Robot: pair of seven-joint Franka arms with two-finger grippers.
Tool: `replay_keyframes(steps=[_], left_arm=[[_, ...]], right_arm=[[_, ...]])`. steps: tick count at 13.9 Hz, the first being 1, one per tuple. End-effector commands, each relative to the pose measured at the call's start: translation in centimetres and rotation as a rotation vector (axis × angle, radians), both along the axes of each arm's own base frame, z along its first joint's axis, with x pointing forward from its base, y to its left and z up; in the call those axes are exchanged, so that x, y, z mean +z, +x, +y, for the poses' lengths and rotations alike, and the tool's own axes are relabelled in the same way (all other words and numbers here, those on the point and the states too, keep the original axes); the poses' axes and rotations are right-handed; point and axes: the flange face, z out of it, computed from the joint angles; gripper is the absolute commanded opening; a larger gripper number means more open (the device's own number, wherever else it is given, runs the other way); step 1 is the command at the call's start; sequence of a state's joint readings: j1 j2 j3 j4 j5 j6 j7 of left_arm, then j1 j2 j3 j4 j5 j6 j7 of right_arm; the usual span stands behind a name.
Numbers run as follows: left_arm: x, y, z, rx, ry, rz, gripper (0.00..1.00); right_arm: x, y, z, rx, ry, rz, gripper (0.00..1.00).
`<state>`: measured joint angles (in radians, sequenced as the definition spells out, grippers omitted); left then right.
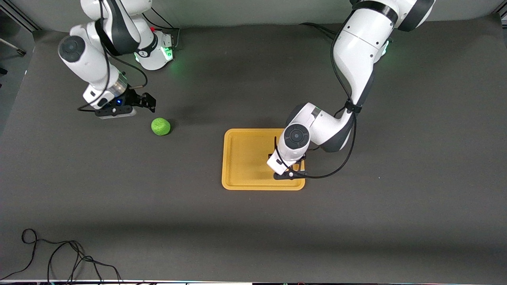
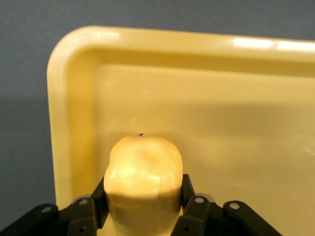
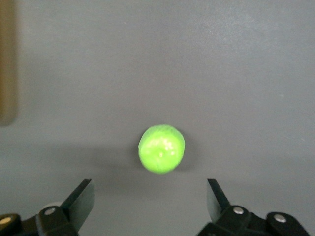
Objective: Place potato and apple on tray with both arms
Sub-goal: 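Lower the potato onto the tray while the right gripper reaches the apple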
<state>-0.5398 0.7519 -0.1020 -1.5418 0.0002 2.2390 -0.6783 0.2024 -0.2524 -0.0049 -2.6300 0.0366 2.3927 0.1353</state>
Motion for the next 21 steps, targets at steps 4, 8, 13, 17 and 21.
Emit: replay_keyframes(steps=[4, 8, 13, 17, 21], left_arm=[[0.5, 0.0, 1.9, -0.009, 0.061, -0.018, 0.07], [-0.4, -0.5, 2.6, -0.002, 0.072, -0.001, 0.1], [0.1, -0.3, 2.7, 0.013, 0.071, -0.004, 0.4], [3.5, 0.1, 2.9, 0.02, 0.07, -0.014, 0.98], [11.3, 0.9, 5.4, 0.043, 0.083, -0.017, 0.99]], right_arm=[[-10.1, 0.6, 0.1, -0.045, -0.005, -0.009, 1.0], [-14.2, -0.6, -0.3, -0.049, -0.011, -0.014, 1.0], [-14.9, -1.0, -0.4, -0.05, -0.017, 0.015, 0.76], [-11.6, 0.2, -0.2, -0.052, -0.011, 0.013, 0.6], [-2.0, 2.8, 0.4, -0.046, 0.004, 0.013, 0.6]])
